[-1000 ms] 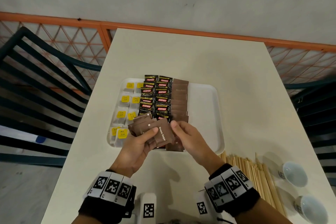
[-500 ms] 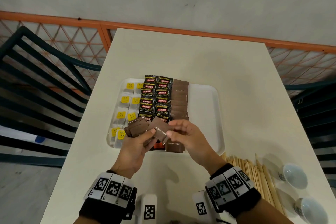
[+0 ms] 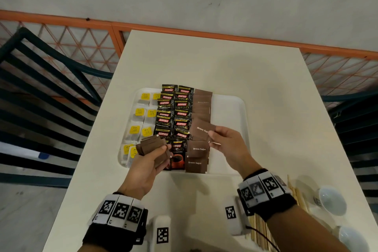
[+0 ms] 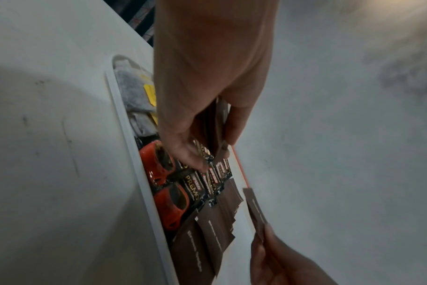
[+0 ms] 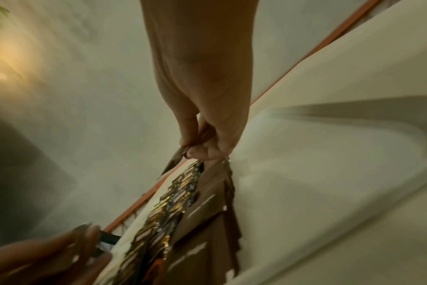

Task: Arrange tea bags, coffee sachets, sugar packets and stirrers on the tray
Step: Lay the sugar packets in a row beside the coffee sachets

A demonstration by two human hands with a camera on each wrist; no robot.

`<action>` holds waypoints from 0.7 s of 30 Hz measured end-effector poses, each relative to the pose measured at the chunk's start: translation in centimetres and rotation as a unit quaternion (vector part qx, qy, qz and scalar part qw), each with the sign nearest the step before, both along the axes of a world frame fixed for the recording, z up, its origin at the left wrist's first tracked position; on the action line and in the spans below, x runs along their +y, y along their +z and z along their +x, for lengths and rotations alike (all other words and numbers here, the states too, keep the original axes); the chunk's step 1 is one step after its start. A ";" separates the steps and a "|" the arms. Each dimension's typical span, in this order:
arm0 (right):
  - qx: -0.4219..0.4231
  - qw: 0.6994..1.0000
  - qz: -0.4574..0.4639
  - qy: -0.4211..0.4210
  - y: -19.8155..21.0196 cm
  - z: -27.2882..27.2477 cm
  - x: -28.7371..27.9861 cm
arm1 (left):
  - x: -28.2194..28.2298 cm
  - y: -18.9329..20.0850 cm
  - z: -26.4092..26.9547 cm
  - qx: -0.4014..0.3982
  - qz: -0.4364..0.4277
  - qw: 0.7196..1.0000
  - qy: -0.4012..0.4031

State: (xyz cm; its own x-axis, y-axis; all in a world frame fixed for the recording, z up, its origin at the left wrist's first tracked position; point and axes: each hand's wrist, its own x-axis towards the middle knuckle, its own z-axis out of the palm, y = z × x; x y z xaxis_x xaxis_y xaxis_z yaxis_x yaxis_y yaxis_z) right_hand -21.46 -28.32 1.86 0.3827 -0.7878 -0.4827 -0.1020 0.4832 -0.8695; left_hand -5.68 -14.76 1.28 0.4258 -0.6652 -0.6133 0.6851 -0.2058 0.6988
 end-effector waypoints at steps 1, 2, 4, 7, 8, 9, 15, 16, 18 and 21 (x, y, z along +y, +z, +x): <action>0.014 1.000 0.000 -0.008 -0.3 -0.2 -0.6 | 0.1 0.0 0.1 0.006 -0.004 1.000 0.002; 0.026 1.000 0.000 -0.014 -0.7 -0.3 -1.0 | 0.1 0.0 0.2 0.014 -0.009 1.000 0.005; 0.047 0.999 0.003 -0.016 -1.7 -0.4 -1.4 | 0.2 0.0 0.3 0.034 -0.015 0.999 0.011; 0.097 0.995 -0.014 -0.002 -2.9 -0.3 -1.5 | 0.2 0.2 0.2 0.062 -0.027 0.998 0.014; 0.116 0.993 -0.024 0.002 -3.2 -0.2 -1.5 | 0.2 0.4 0.2 0.069 -0.034 0.997 0.014; 0.134 0.990 -0.038 0.004 -3.4 -0.1 -1.5 | 0.2 0.6 0.1 0.077 -0.042 0.996 0.013; 0.243 0.957 -0.159 0.013 -3.9 0.3 -1.2 | 0.3 1.1 -0.1 0.110 -0.076 0.991 0.009; 0.246 0.954 -0.171 0.012 -3.7 0.3 -1.1 | 0.2 1.1 -0.1 0.101 -0.077 0.992 0.005; 0.252 0.949 -0.188 0.016 -3.1 0.4 -0.9 | -0.1 1.1 -0.3 0.072 -0.075 0.994 -0.008; 0.259 0.938 -0.228 0.033 -1.8 0.8 -0.3 | -0.6 1.1 -0.7 0.041 -0.074 0.996 -0.014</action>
State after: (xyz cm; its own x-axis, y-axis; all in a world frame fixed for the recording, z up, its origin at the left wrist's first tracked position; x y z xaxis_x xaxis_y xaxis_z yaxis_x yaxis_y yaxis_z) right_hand -20.67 -28.63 0.02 0.2456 -0.9402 -0.2361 -0.5853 0.0503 -0.8092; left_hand -6.36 -15.38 2.36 0.3574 -0.7620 -0.5399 0.7371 -0.1248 0.6641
